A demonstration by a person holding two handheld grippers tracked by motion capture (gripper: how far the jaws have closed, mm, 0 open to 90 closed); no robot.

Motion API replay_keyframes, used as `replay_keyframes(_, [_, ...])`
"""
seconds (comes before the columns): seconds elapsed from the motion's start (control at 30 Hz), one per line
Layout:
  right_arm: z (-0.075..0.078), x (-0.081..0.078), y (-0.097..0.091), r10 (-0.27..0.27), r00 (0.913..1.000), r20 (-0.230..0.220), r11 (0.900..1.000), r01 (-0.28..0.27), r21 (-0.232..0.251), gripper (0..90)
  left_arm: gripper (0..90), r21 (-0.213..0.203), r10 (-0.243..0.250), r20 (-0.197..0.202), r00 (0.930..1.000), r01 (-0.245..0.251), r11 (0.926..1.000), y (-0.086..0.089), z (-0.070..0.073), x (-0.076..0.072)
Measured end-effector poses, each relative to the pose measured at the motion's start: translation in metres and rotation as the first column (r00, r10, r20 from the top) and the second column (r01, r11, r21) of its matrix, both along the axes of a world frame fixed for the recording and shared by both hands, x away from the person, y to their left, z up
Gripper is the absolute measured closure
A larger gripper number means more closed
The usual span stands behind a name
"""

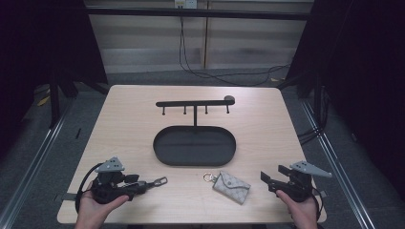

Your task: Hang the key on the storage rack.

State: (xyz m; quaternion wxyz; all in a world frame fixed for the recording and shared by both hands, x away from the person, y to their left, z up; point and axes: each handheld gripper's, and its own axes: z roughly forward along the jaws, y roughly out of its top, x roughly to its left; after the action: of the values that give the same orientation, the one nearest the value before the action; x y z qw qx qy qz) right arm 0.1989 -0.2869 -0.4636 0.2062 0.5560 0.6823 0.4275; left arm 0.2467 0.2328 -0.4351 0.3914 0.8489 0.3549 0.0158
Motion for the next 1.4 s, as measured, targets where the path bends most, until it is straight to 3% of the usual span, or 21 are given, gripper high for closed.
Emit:
replay_keyframes(0.2, [0.0,0.0,0.0,-0.001,1.0,-0.004,1.0,0.001,0.0,20.8,43.2,0.066,-0.017,0.015,0.9998,0.016,0.9977,-0.007,0.01,0.007])
replay_keyframes(0.27, [-0.001,0.0,0.0,-0.002,1.0,-0.007,1.0,0.002,-0.001,20.8,43.2,0.1,-0.041,0.001,0.9992,0.04,0.9942,-0.013,0.013,0.012])
replay_keyframes(0.53, [-0.001,0.0,0.0,-0.003,1.0,-0.006,1.0,0.003,-0.004,20.8,41.4,0.158,-0.07,-0.054,0.9961,0.078,0.9844,-0.023,0.012,0.027])
replay_keyframes(0.73, [-0.001,0.0,0.0,0.0,1.0,-0.008,1.0,0.0,-0.004,20.8,39.0,0.171,-0.058,-0.043,0.9974,0.064,0.9832,-0.028,0.019,0.034])
replay_keyframes(0.87, [-0.001,0.0,0.0,0.001,1.0,-0.008,1.0,-0.001,-0.004,20.8,38.7,0.193,-0.072,-0.051,0.9961,0.08,0.978,-0.03,0.023,0.039])
replay_keyframes(0.9, [-0.001,0.0,0.0,0.001,1.0,-0.008,1.0,-0.001,-0.004,20.8,38.7,0.186,-0.066,-0.065,0.9957,0.077,0.9795,-0.031,0.023,0.04])
replay_keyframes(0.93, [-0.001,0.0,0.0,0.001,1.0,-0.007,1.0,-0.001,-0.003,20.8,38.7,0.202,-0.067,-0.073,0.9951,0.08,0.9761,-0.032,0.025,0.043])
replay_keyframes(1.13, [-0.001,0.0,0.001,0.003,1.0,-0.008,1.0,-0.003,-0.004,20.8,38.8,0.219,-0.064,-0.081,0.9947,0.081,0.9724,-0.035,0.029,0.049])
replay_keyframes(1.23, [-0.001,0.0,0.001,0.004,0.9999,-0.009,1.0,-0.004,-0.004,20.8,38.8,0.242,-0.086,-0.096,0.9916,0.107,0.9644,-0.039,0.033,0.053])
replay_keyframes(1.4, [-0.001,0.001,0.001,0.009,0.9999,-0.01,0.9999,-0.009,-0.005,20.7,38.9,0.255,-0.086,-0.11,0.9901,0.112,0.9605,-0.042,0.032,0.059])
